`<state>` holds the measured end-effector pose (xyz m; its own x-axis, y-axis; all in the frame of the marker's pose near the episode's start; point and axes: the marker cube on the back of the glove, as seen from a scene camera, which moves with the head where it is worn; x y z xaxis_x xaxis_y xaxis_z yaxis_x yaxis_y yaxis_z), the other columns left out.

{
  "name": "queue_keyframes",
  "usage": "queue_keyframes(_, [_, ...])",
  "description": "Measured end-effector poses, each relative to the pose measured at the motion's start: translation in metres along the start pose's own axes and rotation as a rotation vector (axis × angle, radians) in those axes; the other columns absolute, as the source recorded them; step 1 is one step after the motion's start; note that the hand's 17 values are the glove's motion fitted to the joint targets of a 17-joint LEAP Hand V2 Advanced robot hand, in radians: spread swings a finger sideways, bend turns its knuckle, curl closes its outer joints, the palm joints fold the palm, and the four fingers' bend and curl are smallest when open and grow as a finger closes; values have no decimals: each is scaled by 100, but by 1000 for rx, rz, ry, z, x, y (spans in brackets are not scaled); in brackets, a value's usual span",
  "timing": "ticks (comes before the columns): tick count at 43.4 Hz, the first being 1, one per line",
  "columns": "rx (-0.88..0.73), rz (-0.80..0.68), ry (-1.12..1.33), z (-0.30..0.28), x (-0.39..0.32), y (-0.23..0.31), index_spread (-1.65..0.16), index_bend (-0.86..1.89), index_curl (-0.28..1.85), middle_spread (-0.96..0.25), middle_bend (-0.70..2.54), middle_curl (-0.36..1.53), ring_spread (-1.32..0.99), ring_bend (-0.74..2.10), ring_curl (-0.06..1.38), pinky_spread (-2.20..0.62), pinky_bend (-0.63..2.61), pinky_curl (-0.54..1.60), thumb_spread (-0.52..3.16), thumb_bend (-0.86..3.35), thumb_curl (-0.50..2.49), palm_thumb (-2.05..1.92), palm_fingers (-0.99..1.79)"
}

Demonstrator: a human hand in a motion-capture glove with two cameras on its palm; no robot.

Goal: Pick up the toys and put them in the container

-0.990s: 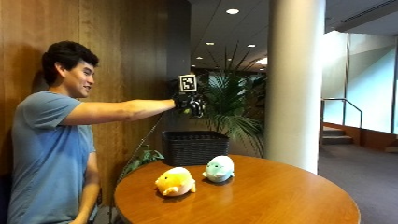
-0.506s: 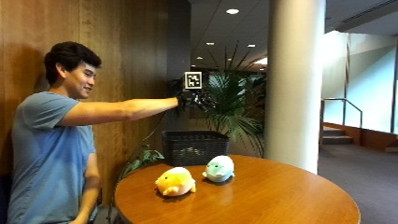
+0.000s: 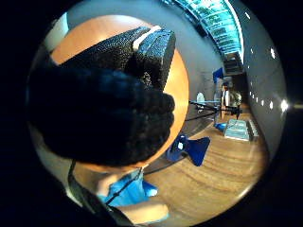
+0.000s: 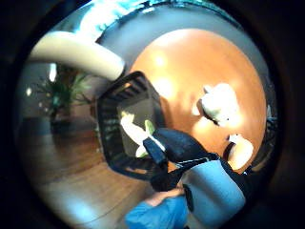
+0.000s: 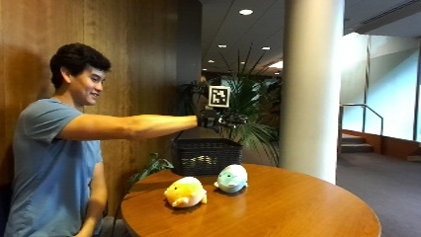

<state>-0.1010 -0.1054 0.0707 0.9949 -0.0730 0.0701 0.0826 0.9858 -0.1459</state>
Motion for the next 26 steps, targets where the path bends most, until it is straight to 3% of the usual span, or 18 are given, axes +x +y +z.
queue_keyframes(16, [-81, 11, 95, 102, 62, -26, -27, 5, 13, 6, 11, 31, 9, 27, 21, 12, 142, 36, 106, -3, 30, -1, -31])
queue_keyframes(26, [-170, 23, 84, 158, 64, -37, -27, 4, 11, 6, 10, 26, 9, 22, 23, 13, 143, 36, 105, -2, 30, 0, -33])
